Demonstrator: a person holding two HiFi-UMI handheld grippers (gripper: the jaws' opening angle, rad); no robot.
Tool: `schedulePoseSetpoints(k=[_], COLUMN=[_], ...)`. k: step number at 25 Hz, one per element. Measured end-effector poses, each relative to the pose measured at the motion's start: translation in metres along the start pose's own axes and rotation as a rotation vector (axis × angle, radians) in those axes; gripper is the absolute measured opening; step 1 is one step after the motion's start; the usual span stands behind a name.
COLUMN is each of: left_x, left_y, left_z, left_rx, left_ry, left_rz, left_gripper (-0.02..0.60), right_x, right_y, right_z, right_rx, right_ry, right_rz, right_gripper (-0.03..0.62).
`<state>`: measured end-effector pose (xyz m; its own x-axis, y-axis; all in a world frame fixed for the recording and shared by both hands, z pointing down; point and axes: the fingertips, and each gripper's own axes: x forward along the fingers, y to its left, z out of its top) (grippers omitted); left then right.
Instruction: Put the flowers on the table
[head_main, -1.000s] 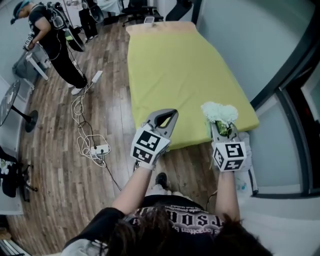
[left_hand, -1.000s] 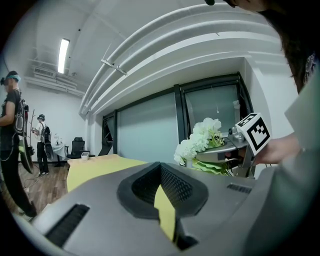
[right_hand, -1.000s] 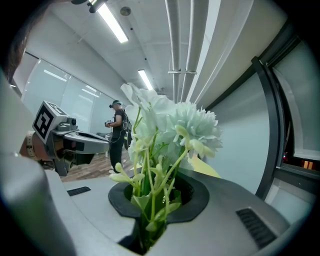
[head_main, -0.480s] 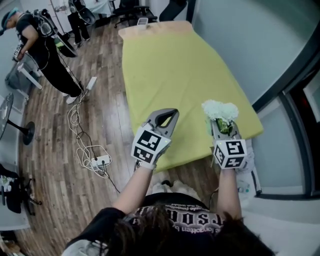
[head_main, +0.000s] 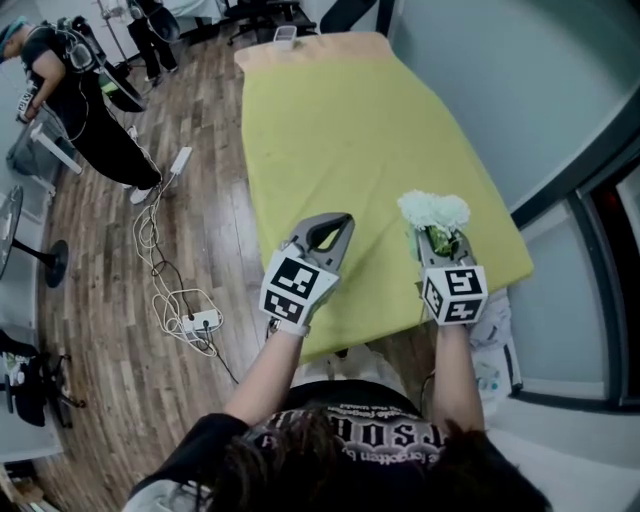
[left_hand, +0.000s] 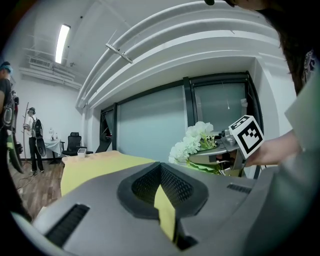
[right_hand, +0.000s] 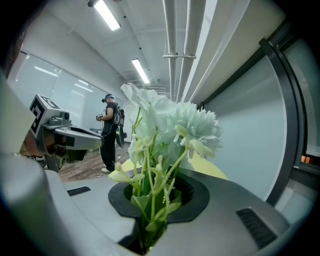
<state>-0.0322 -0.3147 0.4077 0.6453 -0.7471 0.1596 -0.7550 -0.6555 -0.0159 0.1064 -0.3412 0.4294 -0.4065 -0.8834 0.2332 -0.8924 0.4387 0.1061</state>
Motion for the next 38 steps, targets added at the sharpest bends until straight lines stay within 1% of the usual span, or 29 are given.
schedulePoseSetpoints(k=[5,8,11,16,21,28,31,38], left_x=[0.022,0.041,0.059,0.076,0.090,0.093,0.095,0.096], left_y=[0.017,0.021,0.026,0.037,0.043,0.052,0.055,0.060], left_z=[0.003,0.006,0.000,-0.003,-0.015,-0.023,-0.024,-0.025], left_rx=[-0.005,0.002,-0.001,-0.005,-0.025,-0.034,-0.039,-0.045], left_ry=[0.011,0.021,0.031,0.034,0.068,0.090,0.096,0.097], left_rz=[0.023,0.021,0.019,0.019,0.026,0.036,0.039,0.038], left_gripper=[-0.003,-0.003,-0.003,-0.003,-0.003,-0.003,-0.003,-0.003], right_x=[0.036,0.059,0.081,0.117,0.146,0.179,0.189,0.195], right_y=[-0.014,-0.027,-0.035,-0.045,-0.060,-0.057,-0.057,-0.060], right_z=[-0.013,-0.021,-0.034,-0.047,-0.079,-0.122,-0.137,-0.164], right_rx=[0.009,0.011,0.006,0.042,0.077,0.127,0.147,0.182], right_ry=[0.034,0.059,0.082,0.103,0.150,0.241,0.286,0.370], right_rz=[0.029,0.048,0.072,0.107,0.097,0.106,0.114,0.098], right_gripper=[0.072,0.072,0.072,0.072,0.072,0.085,0.100,0.181])
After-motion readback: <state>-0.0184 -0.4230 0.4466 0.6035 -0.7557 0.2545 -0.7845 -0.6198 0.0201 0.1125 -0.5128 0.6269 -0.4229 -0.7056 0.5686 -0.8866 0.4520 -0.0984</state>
